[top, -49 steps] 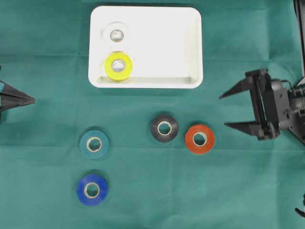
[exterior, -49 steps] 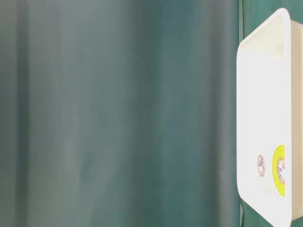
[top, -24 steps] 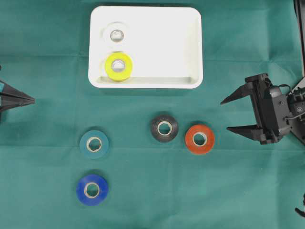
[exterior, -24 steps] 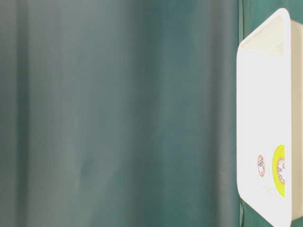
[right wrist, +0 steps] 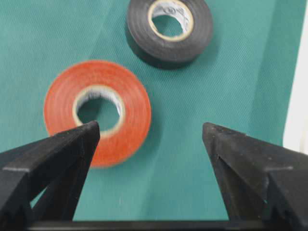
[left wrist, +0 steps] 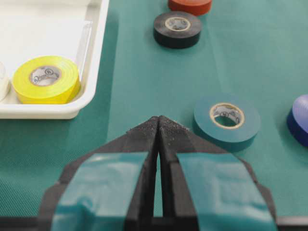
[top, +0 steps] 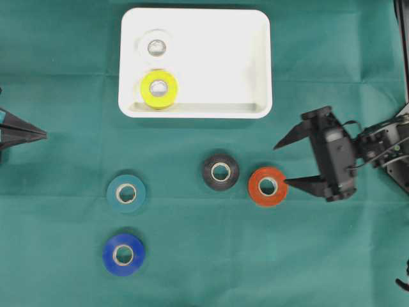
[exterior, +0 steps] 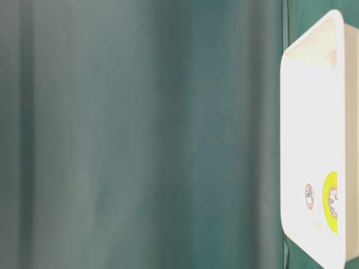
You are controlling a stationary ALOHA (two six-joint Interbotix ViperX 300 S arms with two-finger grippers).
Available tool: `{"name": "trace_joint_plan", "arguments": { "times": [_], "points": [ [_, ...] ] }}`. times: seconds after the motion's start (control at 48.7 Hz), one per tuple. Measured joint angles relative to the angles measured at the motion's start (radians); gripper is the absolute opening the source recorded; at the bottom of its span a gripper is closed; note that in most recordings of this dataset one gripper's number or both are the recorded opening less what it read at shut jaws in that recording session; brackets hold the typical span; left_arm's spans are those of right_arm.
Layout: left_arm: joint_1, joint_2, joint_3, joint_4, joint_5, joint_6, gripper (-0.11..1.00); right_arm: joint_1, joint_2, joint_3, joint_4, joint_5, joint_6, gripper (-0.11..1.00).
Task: Put the tape into the white case with the right arm.
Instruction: 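Reach the right gripper to the orange-red tape and grasp it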
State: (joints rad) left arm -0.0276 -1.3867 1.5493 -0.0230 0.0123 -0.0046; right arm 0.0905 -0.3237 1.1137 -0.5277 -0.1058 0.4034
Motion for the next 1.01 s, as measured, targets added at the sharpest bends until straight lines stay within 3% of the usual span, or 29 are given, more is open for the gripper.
{"name": "trace_joint_plan", "arguments": {
  "times": [0.185,0.514,1.007],
  "points": [
    [0.000,0.002,0.000,0.000,0.000,-0.002,0.00,0.003,0.100,-0.066,0.000,0.002,-0.006,0.75],
    [0.000,0.002,0.000,0.000,0.000,0.000,0.00,0.009,0.176,-0.097,-0.002,0.005,0.003,0.75],
    [0.000,0.000,0.000,0.000,0.000,0.000,0.00,0.029,0.307,-0.189,-0.002,0.140,0.006,0.75]
  ]
}}
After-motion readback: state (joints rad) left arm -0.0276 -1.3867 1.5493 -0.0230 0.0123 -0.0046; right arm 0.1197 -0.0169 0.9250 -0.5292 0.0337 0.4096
